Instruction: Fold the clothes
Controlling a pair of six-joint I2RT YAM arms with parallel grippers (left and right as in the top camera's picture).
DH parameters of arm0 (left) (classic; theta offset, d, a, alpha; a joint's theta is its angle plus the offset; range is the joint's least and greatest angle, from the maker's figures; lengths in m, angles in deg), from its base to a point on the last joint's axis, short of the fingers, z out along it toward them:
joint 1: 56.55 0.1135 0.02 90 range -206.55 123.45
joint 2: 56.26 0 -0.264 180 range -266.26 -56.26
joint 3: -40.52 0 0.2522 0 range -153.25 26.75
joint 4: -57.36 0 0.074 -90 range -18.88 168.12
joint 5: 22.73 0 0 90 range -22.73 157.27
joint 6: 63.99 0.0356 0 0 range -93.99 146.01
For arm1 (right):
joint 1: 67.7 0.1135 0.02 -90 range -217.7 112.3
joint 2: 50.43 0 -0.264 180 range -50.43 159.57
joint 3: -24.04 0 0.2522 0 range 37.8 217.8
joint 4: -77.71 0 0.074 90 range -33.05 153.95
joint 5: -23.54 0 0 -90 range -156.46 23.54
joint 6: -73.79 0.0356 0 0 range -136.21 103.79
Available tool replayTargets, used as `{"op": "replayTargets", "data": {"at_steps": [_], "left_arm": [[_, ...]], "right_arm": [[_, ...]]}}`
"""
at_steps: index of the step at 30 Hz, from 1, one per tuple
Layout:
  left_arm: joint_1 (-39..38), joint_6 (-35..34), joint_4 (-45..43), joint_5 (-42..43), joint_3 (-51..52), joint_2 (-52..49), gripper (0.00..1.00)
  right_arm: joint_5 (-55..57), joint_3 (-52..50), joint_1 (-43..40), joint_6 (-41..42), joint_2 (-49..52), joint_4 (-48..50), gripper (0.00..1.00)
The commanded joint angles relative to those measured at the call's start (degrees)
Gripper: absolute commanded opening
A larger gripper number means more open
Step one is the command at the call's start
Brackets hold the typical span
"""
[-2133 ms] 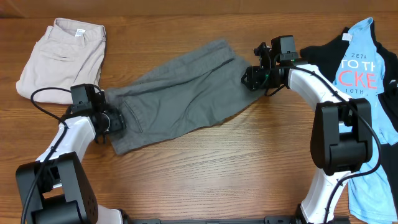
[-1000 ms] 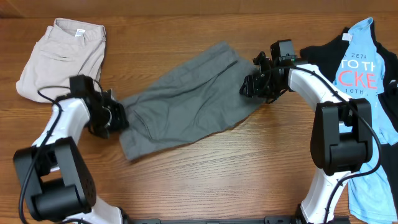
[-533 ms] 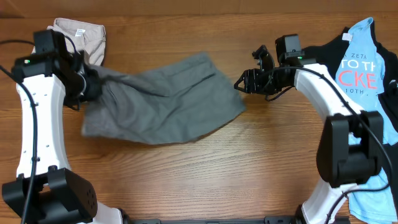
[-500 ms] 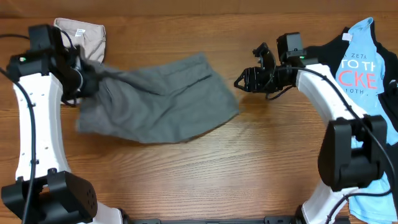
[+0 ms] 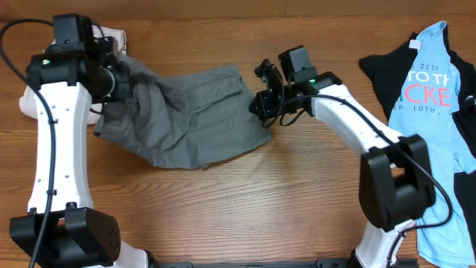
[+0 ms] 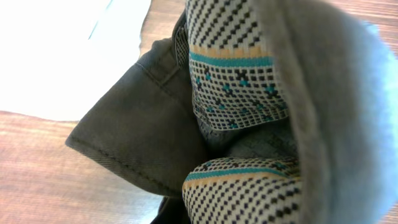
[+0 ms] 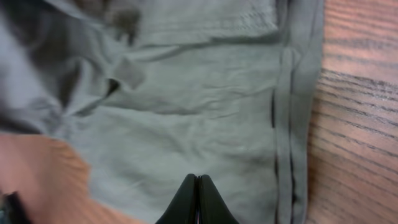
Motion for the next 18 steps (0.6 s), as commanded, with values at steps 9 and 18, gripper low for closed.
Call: {"op": "replayTargets", "data": {"at_steps": [9, 18], "left_arm": [[-6.4, -8.0, -8.2, 6.2, -1.6, -0.7, 0.04], [-15.2, -13.8, -14.2, 6.1, -1.6, -3.8, 0.04]], "right_arm": [[6.0, 1.2, -0.6, 1.7, 7.1, 2.1, 0.04], [6.1, 1.2, -0.6, 7.7, 10.0, 2.4, 0.04]]}}
